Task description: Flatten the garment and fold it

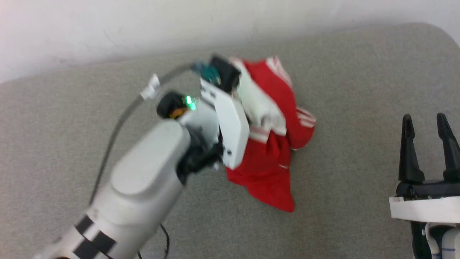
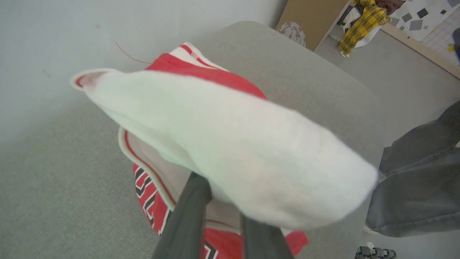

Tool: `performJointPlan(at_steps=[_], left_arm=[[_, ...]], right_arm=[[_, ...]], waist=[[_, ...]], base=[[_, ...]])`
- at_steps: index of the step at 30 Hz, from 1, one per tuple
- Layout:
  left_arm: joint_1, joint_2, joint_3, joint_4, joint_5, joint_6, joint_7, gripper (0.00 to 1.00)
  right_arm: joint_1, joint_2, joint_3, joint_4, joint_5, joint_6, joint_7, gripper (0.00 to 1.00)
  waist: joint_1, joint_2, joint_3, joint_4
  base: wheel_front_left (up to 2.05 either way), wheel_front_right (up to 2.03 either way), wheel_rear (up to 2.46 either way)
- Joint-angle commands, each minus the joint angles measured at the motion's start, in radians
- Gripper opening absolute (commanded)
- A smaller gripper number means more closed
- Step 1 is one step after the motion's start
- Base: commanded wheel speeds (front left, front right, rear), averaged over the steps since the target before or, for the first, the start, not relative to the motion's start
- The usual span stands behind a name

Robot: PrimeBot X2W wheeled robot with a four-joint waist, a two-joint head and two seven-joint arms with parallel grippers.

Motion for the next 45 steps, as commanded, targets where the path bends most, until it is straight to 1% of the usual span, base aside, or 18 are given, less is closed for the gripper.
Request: performJointPlan(at_steps=[1, 6, 12, 14, 15, 20, 22, 25, 28, 31, 33, 36, 37, 39, 40, 41, 43, 45], left_arm=[[0.035, -0.016, -0.025, 0.052, 0.027, 0.006, -0.029, 0.00], [0.082, -0.049, -0.102, 0.236, 0.080, 0.015, -0.043, 0.00], [0.074, -0.089, -0.121, 0.379, 0.097, 0.025, -0.075, 0.01], [0.059, -0.101, -0.118, 0.397, 0.099, 0.021, -0.101, 0.82], [0.053, -0.106, -0.115, 0.403, 0.098, 0.018, -0.115, 1.00], [0.036, -0.115, -0.094, 0.400, 0.086, 0.000, -0.180, 1.00], [0.037, -0.104, -0.082, 0.383, 0.084, 0.001, -0.211, 1.00], [0.054, -0.076, -0.052, 0.338, 0.077, 0.017, -0.261, 1.00], [0.093, -0.037, -0.014, 0.266, 0.064, 0.045, -0.312, 1.00], [0.161, 0.009, 0.036, 0.168, 0.045, 0.090, -0.365, 1.00], [0.222, 0.043, 0.076, 0.087, 0.038, 0.133, -0.415, 1.00], [0.323, 0.091, 0.133, -0.041, 0.047, 0.197, -0.522, 1.00], [0.360, 0.104, 0.149, -0.089, 0.051, 0.205, -0.568, 1.00], [0.440, 0.121, 0.201, -0.174, 0.056, 0.238, -0.679, 1.00], [0.440, 0.121, 0.201, -0.174, 0.056, 0.238, -0.679, 1.00], [0.475, 0.138, 0.208, -0.213, 0.074, 0.240, -0.724, 1.00], [0.551, 0.149, 0.252, -0.272, 0.092, 0.267, -0.773, 1.00], [0.621, 0.157, 0.290, -0.323, 0.133, 0.284, -0.791, 1.00]], right_arm=[[-0.022, 0.001, 0.000, -0.005, 0.008, -0.001, -0.005, 1.00], [-0.048, 0.001, 0.001, -0.007, 0.012, -0.001, -0.005, 1.00], [-0.068, 0.001, -0.001, -0.002, 0.013, -0.001, -0.005, 1.00], [-0.067, 0.001, -0.007, 0.001, 0.011, -0.001, -0.005, 1.00], [-0.065, 0.001, -0.010, 0.003, 0.009, -0.001, -0.005, 1.00], [-0.056, 0.001, -0.011, 0.011, 0.005, -0.001, -0.005, 1.00], [-0.052, 0.001, -0.011, 0.012, 0.003, -0.001, -0.005, 1.00], [-0.044, 0.001, -0.012, 0.014, 0.000, -0.001, -0.005, 1.00], [-0.032, 0.001, -0.016, 0.014, -0.002, -0.001, -0.005, 1.00], [-0.019, 0.001, -0.018, 0.014, -0.002, -0.001, -0.005, 1.00], [-0.011, 0.001, -0.018, 0.013, -0.001, -0.001, -0.005, 1.00], [0.000, 0.001, -0.019, 0.009, 0.001, -0.001, -0.005, 1.00], [0.004, 0.001, -0.020, 0.008, 0.001, -0.001, -0.005, 1.00], [0.010, 0.001, -0.021, 0.004, 0.001, -0.001, -0.005, 1.00], [0.010, 0.001, -0.021, 0.004, 0.001, -0.001, -0.005, 1.00], [0.013, 0.001, -0.022, 0.002, 0.001, -0.001, -0.005, 1.00], [0.021, 0.001, -0.025, -0.002, -0.001, -0.001, -0.005, 1.00], [0.027, 0.001, -0.025, -0.003, -0.002, -0.001, -0.005, 1.00]], waist=[[-0.0002, 0.0000, 0.049, -0.015], [-0.0002, 0.0000, 0.088, -0.018], [-0.0002, 0.0000, 0.111, -0.007], [-0.0002, 0.0000, 0.110, 0.006], [-0.0002, 0.0000, 0.106, 0.014], [-0.0002, 0.0000, 0.072, 0.054], [-0.0002, 0.0000, 0.054, 0.069], [-0.0002, 0.0000, 0.026, 0.090], [-0.0002, 0.0000, 0.004, 0.106], [-0.0002, 0.0000, -0.012, 0.116], [-0.0002, 0.0000, -0.020, 0.119], [-0.0002, 0.0000, -0.029, 0.120], [-0.0002, 0.0000, -0.030, 0.119], [-0.0002, 0.0000, -0.031, 0.118], [-0.0002, 0.0000, -0.031, 0.118], [-0.0002, 0.0000, -0.031, 0.117], [-0.0002, 0.0000, -0.030, 0.118], [-0.0002, 0.0000, -0.028, 0.117]], base=[[0.00, 0.00, 0.00], [0.00, 0.00, 0.00], [0.00, 0.00, 0.00], [0.00, 0.00, 0.00], [0.00, 0.00, 0.00], [0.00, 0.00, 0.00], [0.00, 0.00, 0.00], [0.00, 0.00, 0.00], [0.00, 0.00, 0.00], [0.00, 0.00, 0.00], [0.00, 0.00, 0.00], [0.00, 0.00, 0.00], [0.00, 0.00, 0.00], [0.00, 0.00, 0.00], [0.00, 0.00, 0.00], [0.00, 0.00, 0.00], [0.00, 0.00, 0.00], [0.00, 0.00, 0.00]])
